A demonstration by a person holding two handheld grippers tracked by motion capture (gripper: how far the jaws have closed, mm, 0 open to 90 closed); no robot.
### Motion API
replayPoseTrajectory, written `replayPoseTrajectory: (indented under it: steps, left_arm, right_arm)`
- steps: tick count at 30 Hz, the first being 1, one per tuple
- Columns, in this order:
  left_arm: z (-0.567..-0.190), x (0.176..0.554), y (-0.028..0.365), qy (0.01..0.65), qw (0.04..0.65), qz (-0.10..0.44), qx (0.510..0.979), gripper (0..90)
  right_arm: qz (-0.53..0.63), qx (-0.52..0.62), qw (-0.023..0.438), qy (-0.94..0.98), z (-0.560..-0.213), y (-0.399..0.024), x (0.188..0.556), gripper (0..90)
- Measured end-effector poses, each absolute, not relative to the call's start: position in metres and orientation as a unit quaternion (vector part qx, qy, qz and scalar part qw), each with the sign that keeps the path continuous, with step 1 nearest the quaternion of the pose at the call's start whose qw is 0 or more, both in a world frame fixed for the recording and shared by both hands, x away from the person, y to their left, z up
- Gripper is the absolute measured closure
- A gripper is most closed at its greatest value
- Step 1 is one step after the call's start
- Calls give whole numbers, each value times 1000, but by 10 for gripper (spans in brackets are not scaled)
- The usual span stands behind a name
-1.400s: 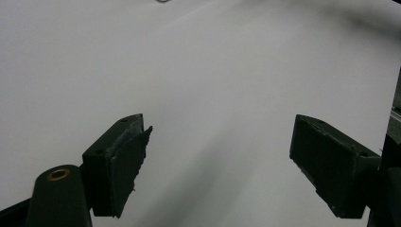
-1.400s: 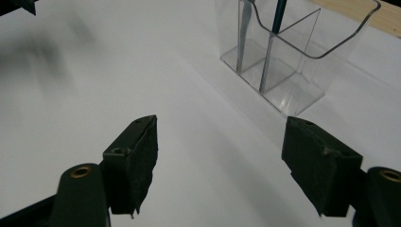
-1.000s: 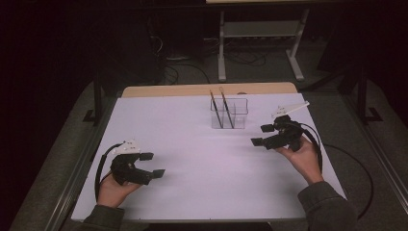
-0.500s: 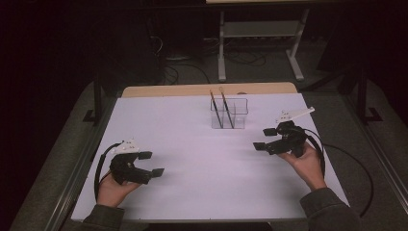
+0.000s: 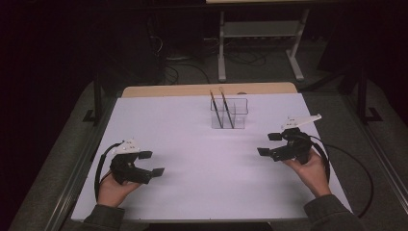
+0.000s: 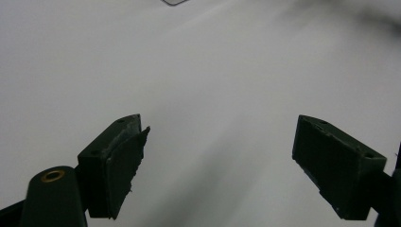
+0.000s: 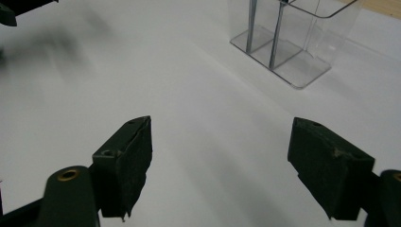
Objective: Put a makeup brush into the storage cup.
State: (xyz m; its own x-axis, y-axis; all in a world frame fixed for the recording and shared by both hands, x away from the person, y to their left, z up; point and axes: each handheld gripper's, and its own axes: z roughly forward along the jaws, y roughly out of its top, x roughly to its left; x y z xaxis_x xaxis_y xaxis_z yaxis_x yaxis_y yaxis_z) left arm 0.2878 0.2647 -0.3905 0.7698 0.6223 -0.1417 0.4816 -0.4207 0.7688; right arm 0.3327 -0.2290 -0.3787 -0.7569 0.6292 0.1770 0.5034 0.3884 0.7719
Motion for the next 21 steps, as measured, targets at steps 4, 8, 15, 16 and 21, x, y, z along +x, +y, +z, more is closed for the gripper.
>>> replayPoseTrajectory:
  steps: [4,8,15,16,21]
  left_arm:
    - [-391,288,264,330,425,82,839,167]
    - [-392,288,264,331,424,83,839,167]
    - [-392,288,265,328,424,85,840,167]
    - [-392,288,265,328,424,84,840,167]
    - [-393,288,265,327,425,85,840,167]
  right_arm:
    - [433,346,71,829,-382,-231,330,197]
    - [435,344,73,829,-384,-232,327,195]
    - [436,347,74,827,-387,-235,321,192]
    - [435,349,73,827,-388,-235,320,189]
    - [435,353,76,825,-390,-237,317,183]
